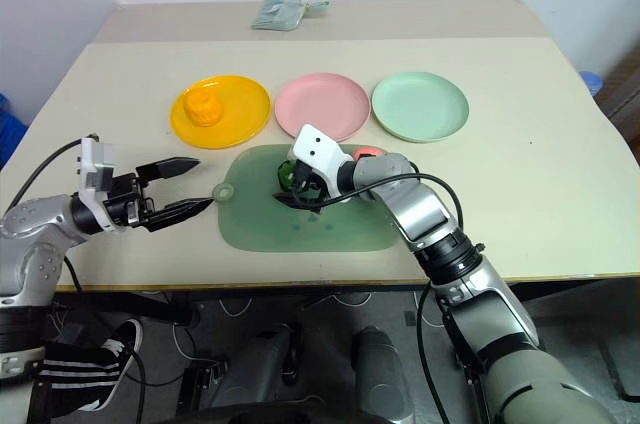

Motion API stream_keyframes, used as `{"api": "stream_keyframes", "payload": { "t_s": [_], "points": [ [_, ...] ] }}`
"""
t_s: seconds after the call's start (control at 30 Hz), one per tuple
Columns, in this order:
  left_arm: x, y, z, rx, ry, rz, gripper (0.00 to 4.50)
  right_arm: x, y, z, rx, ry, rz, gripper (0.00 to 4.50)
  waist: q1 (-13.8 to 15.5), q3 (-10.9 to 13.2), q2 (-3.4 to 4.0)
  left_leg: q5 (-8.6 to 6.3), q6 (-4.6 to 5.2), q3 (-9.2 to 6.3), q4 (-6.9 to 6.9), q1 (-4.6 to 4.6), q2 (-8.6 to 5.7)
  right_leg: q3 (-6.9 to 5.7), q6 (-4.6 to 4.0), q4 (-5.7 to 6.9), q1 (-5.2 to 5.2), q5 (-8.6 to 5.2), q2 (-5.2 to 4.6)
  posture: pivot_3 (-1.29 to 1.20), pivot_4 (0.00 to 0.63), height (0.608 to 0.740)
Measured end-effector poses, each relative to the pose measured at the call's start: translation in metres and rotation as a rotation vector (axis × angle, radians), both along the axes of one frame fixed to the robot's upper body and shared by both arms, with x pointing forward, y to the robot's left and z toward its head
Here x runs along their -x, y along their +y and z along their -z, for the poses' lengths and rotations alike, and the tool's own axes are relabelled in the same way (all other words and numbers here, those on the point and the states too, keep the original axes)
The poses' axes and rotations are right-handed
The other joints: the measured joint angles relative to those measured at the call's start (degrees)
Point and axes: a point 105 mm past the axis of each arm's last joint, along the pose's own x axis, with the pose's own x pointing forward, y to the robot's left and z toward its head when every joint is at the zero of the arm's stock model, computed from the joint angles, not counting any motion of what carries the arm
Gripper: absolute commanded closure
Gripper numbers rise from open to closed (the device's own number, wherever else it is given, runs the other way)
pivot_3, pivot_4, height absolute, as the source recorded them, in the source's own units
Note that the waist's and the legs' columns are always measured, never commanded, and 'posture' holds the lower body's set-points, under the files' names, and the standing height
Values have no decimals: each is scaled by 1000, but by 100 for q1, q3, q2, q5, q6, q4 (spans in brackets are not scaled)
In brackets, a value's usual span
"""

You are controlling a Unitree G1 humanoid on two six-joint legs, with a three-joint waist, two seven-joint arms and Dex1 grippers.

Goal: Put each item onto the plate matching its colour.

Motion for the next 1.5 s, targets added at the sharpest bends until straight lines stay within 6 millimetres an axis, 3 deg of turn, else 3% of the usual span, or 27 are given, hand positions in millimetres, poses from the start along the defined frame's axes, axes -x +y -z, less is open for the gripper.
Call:
{"api": "stream_keyframes", "payload": {
  "t_s": [0.3,0.47,0.77,0.9,0.97,1.03,1.1,1.17,1.3,1.4,1.5],
  "points": [
    [-1,1,-1,36,7,-33,40,-10,-4,13,59,-35,34,0,-5,0,0,1,-1,0,0,0,0,-4,0,0,0,0,2,0,150,740],
    [-2,0,0,41,4,-36,0,-11,-1,13,60,-42,34,2179,-1,0,0,0,-1,1,0,0,0,-5,0,0,0,0,2,0,150,740],
    [-3,-1,0,50,1,-37,0,-13,1,4,-27,-17,58,2179,-5,0,0,0,-1,1,-1,0,0,-6,0,0,0,0,3,0,150,740],
    [-8,-3,-6,78,-23,-47,0,-23,1,-29,-232,33,114,2179,4,0,0,1,-1,0,0,0,0,-6,0,1,0,1,2,0,150,740],
    [-12,-4,-12,89,-44,-55,0,-43,-9,-59,-302,-41,210,2179,6,0,0,2,-4,1,0,0,0,-6,-2,1,-1,2,3,0,150,740],
    [-15,-6,-17,99,-64,-62,0,-73,-35,-91,-376,-136,386,2179,18,-1,-1,3,-5,0,-2,2,-1,-7,-2,-1,-8,2,4,0,150,740],
    [-17,-5,-17,102,-67,-74,0,-95,-66,-100,-390,-197,555,2179,16,-3,-4,8,-14,2,-8,2,-3,-6,-2,-2,-4,2,3,0,150,740],
    [-18,-5,-14,106,-60,-80,0,-113,-100,-93,-373,-221,739,2179,7,-3,-4,17,-28,7,-16,1,-4,-5,-3,-2,-3,2,2,0,150,740],
    [-16,-7,-11,123,-13,-56,0,-128,-157,-53,-313,-175,1014,2179,-28,-2,-4,19,-29,20,-26,0,-2,6,-3,-1,-14,2,2,0,150,740],
    [-8,-10,-7,144,59,-11,0,-129,-171,-40,-322,-144,1075,2179,-114,-1,-2,20,-28,39,-35,2,5,33,-3,1,-24,2,7,0,150,740],
    [-4,-13,-8,150,70,10,0,-130,-167,-45,-336,-157,1047,1261,-198,-1,-1,20,-27,51,-36,5,17,48,-3,2,-26,2,30,0,150,740]
  ]
}}
